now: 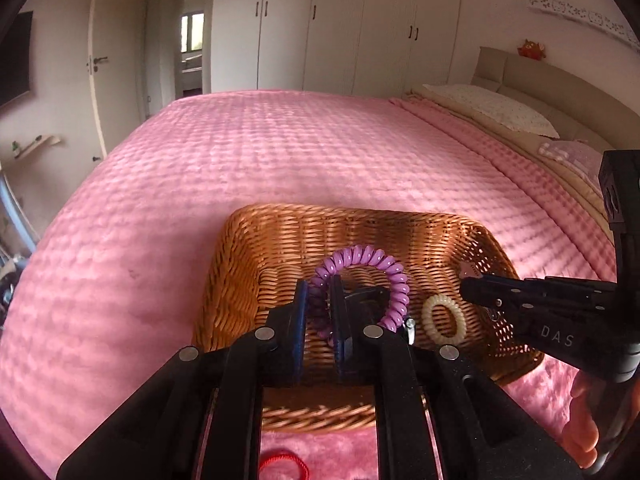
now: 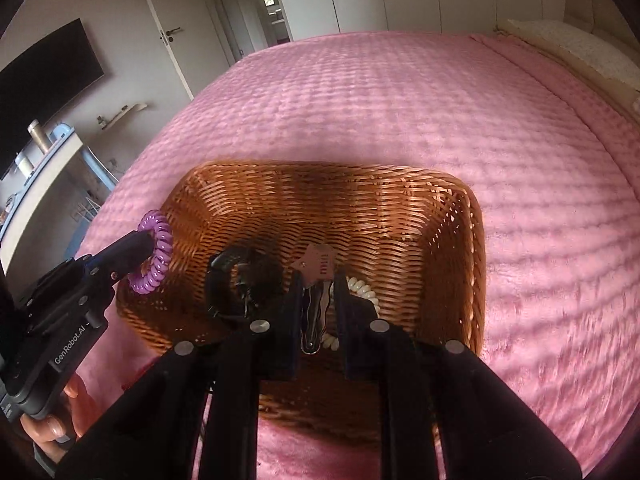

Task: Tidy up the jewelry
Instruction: 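Lower the hair tie and key into the basket and open both tools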

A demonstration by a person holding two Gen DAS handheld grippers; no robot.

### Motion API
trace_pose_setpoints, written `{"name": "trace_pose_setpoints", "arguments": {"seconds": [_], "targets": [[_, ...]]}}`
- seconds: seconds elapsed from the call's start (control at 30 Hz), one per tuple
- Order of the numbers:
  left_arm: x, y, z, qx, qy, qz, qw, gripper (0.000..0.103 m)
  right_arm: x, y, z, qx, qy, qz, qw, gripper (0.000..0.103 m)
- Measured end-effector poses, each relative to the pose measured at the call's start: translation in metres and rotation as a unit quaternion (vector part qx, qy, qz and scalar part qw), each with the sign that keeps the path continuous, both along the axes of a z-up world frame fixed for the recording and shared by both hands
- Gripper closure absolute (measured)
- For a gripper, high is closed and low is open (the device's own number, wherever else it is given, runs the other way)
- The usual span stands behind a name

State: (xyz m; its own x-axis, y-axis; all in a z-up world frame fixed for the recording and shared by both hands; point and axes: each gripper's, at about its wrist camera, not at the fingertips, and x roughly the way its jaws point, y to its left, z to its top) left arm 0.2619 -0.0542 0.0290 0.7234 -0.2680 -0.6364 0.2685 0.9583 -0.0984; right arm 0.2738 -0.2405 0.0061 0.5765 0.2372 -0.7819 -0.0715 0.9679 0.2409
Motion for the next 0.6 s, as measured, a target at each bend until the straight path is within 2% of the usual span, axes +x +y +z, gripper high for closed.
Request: {"name": "trace_pose_setpoints", "arguments": {"seconds": [0.17, 0.33, 0.5, 0.6], "targets": [[0.014, -0.002, -0.019, 0.001, 0.019, 0.002, 0.9998, 0.093, 0.018, 0.001, -0.021, -0.011, 0.027, -0.004, 1.0, 0.089], [0.013, -0.003, -0.023, -0.001, 0.03, -0.005, 0.9995, 0.089, 0.018, -0.003, -0.027, -0.004, 0.039, -0.001, 0.999, 0.088], [-0.004, 0.007, -0.008, -0.022, 0.019, -0.011, 0.9995, 0.066, 0.003, -0.009, -0.011, 0.001, 0.013, -0.008, 1.0, 0.071], [-0.026, 0.022, 0.01, -0.047, 0.004, -0.019, 0.9987, 0.061, -0.017, -0.014, 0.005, 0.017, -0.001, -0.006, 1.0, 0.071]]}}
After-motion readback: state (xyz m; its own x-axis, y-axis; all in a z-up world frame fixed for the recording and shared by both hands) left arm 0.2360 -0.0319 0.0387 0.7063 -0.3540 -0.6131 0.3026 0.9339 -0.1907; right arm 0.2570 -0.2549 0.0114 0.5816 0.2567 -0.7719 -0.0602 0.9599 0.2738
